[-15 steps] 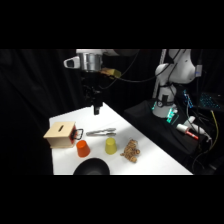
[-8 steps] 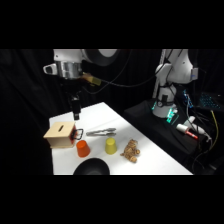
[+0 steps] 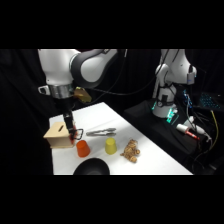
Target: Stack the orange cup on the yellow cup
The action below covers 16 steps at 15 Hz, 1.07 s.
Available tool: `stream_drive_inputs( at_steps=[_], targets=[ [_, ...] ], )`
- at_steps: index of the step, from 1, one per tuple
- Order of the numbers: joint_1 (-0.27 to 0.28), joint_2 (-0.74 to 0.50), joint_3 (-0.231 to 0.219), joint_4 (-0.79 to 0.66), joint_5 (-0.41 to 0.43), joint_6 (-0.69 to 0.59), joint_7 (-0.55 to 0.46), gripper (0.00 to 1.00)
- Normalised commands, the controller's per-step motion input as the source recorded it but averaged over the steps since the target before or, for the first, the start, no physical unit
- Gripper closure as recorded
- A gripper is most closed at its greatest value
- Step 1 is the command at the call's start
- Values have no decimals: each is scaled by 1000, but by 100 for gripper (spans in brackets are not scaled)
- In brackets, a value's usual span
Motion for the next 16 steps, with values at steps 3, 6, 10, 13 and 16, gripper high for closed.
stream_drive_inputs(
  at_steps=[3,6,10,13,16],
  targets=[
    [-65,300,39,324,45,-58,27,0],
    [-53,251,79,258,84,-56,19,0],
    [-36,177,85,183,94,-45,29,0],
    [-39,116,54,116,90,-8,29,0],
    [-53,70,50,52,94,48,7,0]
  ],
)
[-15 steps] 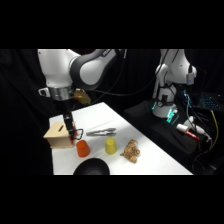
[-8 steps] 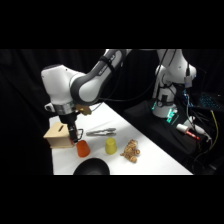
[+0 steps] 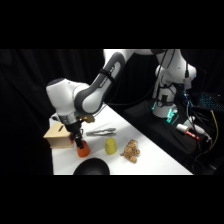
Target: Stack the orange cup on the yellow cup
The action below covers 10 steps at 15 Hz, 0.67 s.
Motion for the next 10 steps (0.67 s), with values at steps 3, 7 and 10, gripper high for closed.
stream_drive_inputs(
  at_steps=[3,7,10],
  targets=[
    [-60,78,58,54,93,84,-17,0],
    [-74,86,72,82,97,116,-47,0],
    [-81,51,86,72,99,169,-76,0]
  ],
)
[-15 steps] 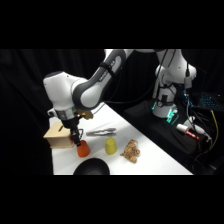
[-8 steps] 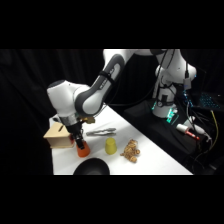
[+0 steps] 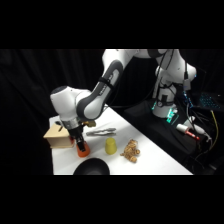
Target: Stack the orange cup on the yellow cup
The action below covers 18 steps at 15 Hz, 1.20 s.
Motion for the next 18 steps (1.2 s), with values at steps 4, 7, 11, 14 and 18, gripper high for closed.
stream_drive_inputs(
  at_steps=[4,7,11,14,18],
  targets=[
    [-63,11,72,53,79,145,-62,27],
    [-57,-35,64,8,72,102,-49,52],
    [-46,-108,53,-60,74,2,-7,52],
    [35,-435,-3,-337,22,-183,113,52],
    [123,-674,-58,-497,-64,-258,197,52]
  ],
)
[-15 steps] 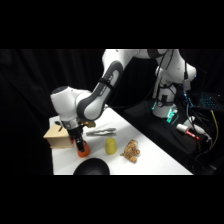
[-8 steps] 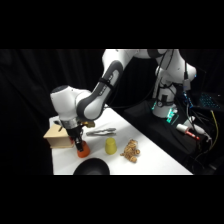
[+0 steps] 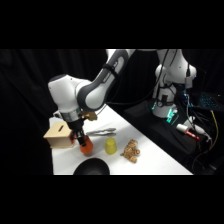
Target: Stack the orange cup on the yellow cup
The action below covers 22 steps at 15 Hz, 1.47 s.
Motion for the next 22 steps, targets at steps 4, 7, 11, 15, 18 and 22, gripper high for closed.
stream_drive_inputs(
  at_steps=[4,7,11,15,18,22],
  targets=[
    [120,-619,-33,-472,-74,-213,197,52],
    [102,-559,3,-520,-79,-55,162,52],
    [55,-479,20,-552,-67,139,123,52],
    [-8,-339,29,-510,5,271,51,52],
    [-25,-223,36,-413,22,393,-14,52],
    [-43,-117,45,-273,57,309,-67,52]
  ],
)
